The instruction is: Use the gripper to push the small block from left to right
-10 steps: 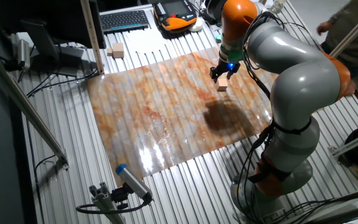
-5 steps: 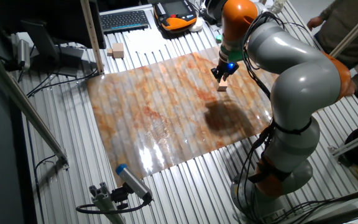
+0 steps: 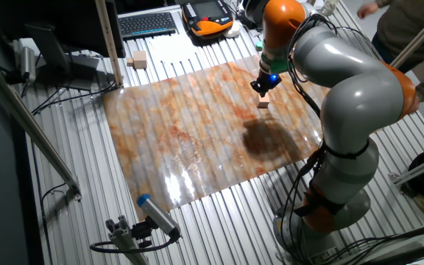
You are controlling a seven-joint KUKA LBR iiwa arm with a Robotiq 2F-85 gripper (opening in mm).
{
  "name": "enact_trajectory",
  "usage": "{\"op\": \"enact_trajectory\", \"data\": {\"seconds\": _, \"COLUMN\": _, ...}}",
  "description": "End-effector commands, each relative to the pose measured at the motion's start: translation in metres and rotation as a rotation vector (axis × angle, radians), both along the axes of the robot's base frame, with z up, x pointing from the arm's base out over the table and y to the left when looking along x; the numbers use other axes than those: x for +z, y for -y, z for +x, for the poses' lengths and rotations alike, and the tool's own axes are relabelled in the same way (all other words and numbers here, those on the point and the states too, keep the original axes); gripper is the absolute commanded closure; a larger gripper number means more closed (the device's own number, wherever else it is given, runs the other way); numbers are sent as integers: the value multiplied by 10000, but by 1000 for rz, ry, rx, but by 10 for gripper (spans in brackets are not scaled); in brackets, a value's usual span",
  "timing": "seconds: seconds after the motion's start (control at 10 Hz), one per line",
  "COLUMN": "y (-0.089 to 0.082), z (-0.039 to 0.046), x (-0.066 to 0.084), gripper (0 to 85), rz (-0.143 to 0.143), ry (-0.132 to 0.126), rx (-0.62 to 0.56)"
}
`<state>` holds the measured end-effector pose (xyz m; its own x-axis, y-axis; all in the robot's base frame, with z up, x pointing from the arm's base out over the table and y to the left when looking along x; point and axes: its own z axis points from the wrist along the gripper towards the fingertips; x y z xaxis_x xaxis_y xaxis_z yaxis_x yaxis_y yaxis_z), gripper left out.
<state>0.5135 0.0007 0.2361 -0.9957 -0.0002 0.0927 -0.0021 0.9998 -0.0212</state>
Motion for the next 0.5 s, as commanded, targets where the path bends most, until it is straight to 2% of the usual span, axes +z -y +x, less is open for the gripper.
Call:
{"op": "enact_trajectory", "data": {"seconds": 0.0, "y": 0, "z": -2, "x": 0, "gripper": 850, "rz": 0, "ry": 3, "rx": 2}}
{"op": "enact_trajectory", "data": {"seconds": 0.4, "y": 0, "z": -2, "x": 0, "gripper": 850, "rz": 0, "ry": 4, "rx": -4}}
